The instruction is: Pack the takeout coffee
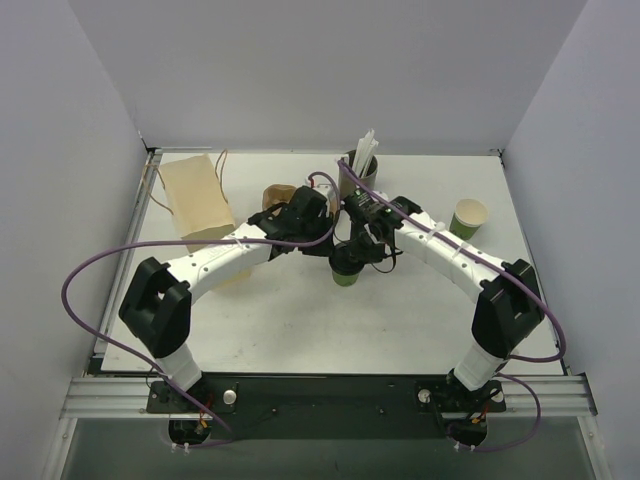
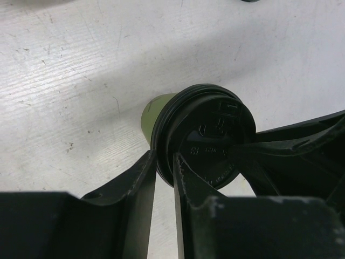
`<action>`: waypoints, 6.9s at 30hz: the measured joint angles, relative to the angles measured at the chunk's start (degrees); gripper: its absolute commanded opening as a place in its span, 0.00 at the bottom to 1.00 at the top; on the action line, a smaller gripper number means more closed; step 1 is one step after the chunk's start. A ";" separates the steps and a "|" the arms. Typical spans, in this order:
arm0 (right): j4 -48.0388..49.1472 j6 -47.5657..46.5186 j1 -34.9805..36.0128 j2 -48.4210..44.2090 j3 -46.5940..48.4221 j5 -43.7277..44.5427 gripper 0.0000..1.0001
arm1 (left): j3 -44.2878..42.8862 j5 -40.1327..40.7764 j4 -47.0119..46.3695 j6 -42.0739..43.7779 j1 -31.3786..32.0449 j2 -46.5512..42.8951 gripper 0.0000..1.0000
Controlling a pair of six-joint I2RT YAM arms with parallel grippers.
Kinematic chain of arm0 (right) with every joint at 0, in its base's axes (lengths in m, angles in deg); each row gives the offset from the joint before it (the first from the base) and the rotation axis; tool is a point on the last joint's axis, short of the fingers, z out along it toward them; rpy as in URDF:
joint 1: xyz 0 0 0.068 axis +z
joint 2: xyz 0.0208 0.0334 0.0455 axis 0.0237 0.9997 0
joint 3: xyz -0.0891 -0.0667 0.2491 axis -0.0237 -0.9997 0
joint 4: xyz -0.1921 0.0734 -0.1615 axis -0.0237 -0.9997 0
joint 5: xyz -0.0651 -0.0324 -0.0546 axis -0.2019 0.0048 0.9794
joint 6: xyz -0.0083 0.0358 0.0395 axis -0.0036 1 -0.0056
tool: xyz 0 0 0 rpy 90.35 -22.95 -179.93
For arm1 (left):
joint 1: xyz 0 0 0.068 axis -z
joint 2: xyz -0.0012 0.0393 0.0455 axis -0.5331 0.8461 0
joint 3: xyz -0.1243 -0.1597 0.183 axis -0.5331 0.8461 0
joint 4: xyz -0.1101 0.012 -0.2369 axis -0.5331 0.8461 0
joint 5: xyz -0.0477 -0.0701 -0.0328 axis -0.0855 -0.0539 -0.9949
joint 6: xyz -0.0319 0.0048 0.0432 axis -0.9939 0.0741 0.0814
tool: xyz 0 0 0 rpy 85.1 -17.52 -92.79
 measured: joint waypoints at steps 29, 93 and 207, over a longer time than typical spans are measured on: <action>0.70 2.14 -1.86 1.01 1.29 -1.95 0.23 | -4.24 -2.99 5.14 2.78 -0.44 1.86 0.36; 11.74 9.16 0.17 -5.22 -9.64 -1.29 0.20 | -8.41 7.80 7.65 0.17 1.86 6.43 0.22; 8.72 -4.68 -3.28 -5.16 -7.96 -5.38 0.20 | -14.36 -3.28 17.31 -1.16 0.07 8.70 0.29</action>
